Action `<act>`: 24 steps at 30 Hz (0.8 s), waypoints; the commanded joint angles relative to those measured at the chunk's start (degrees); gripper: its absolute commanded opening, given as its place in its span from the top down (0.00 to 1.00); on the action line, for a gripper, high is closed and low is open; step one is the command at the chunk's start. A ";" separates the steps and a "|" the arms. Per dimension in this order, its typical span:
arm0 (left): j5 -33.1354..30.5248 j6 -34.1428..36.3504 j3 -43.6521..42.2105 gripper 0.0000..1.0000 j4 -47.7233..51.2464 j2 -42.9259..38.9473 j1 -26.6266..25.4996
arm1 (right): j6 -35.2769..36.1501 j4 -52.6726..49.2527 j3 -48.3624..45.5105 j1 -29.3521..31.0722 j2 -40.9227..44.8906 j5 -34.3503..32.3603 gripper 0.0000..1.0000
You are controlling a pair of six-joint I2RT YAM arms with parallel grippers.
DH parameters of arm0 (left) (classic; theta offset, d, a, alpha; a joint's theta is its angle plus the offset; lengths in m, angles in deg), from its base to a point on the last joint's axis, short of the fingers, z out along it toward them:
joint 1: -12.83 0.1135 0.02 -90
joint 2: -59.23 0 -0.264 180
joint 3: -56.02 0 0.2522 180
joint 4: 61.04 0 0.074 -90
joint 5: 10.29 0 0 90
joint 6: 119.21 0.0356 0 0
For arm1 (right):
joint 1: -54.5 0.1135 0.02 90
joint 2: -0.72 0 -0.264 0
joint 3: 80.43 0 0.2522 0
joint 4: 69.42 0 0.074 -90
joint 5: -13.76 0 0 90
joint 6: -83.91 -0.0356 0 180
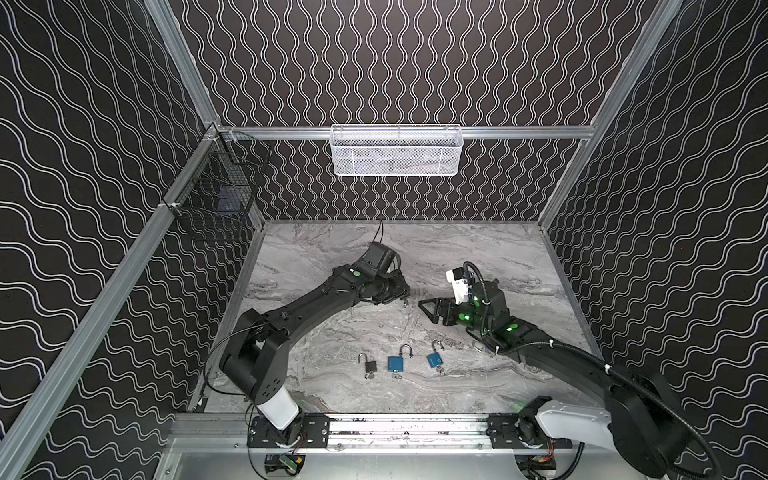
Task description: Lock with the key
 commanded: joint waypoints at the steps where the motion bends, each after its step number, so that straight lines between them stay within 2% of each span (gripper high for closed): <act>1: 2.30 -3.69 0.05 0.79 -5.09 0.61 0.36 | -2.07 14.45 -1.24 2.17 -2.03 -6.18 0.25; 6: 3.51 -5.70 -1.04 0.79 -7.30 0.20 0.51 | -1.55 18.44 -1.07 4.49 -4.51 -7.58 0.38; 8: 3.45 -6.29 -1.32 0.79 -7.34 -0.05 0.52 | -1.05 17.45 0.15 5.02 -5.18 -7.82 0.46; 10: 3.94 -6.97 -2.01 0.80 -8.48 -0.47 0.70 | -0.97 14.62 1.68 5.36 -5.84 -8.96 0.47; 24: 5.20 -8.95 -4.29 0.81 -10.81 -2.83 1.09 | -1.76 18.21 2.03 6.72 -8.54 -8.48 0.58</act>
